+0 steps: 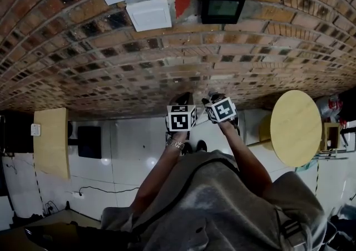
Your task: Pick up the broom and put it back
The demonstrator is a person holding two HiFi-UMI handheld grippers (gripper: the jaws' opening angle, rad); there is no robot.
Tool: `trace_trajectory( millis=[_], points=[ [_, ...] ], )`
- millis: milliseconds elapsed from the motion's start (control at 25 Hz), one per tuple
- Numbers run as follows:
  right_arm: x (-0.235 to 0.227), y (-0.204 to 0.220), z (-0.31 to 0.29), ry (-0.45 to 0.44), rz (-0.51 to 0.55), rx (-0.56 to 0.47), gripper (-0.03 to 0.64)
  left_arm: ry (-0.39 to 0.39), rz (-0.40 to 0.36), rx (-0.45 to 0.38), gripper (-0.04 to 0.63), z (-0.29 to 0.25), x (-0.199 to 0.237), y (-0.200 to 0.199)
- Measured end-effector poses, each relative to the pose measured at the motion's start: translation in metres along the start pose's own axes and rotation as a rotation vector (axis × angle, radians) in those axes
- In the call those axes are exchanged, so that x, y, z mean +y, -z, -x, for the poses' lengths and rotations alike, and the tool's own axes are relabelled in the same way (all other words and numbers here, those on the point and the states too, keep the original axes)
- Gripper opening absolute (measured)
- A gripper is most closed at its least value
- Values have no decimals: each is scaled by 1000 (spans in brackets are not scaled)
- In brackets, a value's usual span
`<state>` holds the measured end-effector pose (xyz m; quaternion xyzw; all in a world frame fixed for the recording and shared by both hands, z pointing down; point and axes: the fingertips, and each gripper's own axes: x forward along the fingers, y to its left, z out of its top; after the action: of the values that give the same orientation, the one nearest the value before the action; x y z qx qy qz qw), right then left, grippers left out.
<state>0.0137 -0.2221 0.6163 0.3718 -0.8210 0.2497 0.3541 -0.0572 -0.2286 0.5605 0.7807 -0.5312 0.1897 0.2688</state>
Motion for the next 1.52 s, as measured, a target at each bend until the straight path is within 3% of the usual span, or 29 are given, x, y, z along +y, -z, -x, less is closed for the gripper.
trace_trajectory(
  millis=[320, 520, 880, 960, 1040, 1280, 1520],
  points=[
    [-28, 79, -105, -30, -58, 190, 103, -55, 35, 48, 6, 14, 14, 34],
    [-38, 107, -153, -50, -74, 271, 101, -119, 73, 99, 6, 29, 25, 66],
    [-72, 84, -181, 10, -62, 157, 105, -212, 141, 177, 6, 59, 32, 128],
    [-75, 78, -173, 33, -65, 125, 166, -217, 140, 169, 6, 66, 31, 131],
    [-72, 73, -158, 56, -64, 91, 172, -215, 134, 156, 6, 74, 31, 132],
    [-25, 91, -88, 73, -113, 6, 152, -151, 95, 95, 6, 94, 19, 126],
    [96, 122, -12, -41, -256, -87, 15, -67, 43, 73, 6, 135, 1, 157]
  ],
)
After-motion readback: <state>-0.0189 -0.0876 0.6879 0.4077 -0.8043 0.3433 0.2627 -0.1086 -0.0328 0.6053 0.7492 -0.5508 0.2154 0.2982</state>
